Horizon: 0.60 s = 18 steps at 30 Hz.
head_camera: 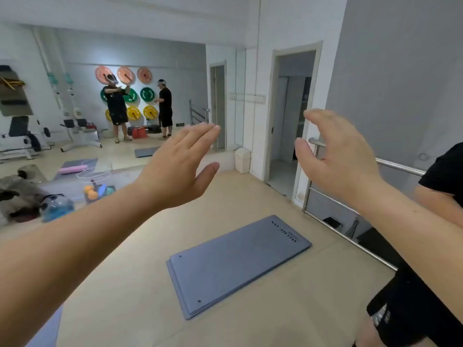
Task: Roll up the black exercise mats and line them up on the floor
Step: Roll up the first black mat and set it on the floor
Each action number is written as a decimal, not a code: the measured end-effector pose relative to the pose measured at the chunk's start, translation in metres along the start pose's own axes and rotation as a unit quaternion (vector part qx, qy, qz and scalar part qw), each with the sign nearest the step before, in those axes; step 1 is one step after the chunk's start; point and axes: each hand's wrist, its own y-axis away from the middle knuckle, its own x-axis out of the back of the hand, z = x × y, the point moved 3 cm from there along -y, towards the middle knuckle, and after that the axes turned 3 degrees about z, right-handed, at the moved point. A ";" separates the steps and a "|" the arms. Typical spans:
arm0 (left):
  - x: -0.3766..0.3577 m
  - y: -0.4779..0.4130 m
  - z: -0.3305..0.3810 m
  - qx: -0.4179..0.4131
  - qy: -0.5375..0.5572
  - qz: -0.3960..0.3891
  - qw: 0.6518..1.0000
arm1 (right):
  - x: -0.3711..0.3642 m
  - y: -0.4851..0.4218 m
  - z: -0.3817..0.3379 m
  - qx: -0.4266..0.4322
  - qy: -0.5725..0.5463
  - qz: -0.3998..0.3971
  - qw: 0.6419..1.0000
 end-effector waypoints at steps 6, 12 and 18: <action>-0.098 0.054 -0.002 0.039 0.056 -0.072 0.995 | -0.092 0.039 0.049 -0.096 -0.031 -0.103 0.990; -0.165 0.125 -0.043 0.103 0.092 -0.133 0.981 | -0.235 0.065 0.037 -0.121 -0.115 -0.210 0.963; -0.239 0.206 -0.170 0.198 0.098 -0.196 0.955 | -0.405 0.056 -0.003 -0.132 -0.161 -0.308 0.928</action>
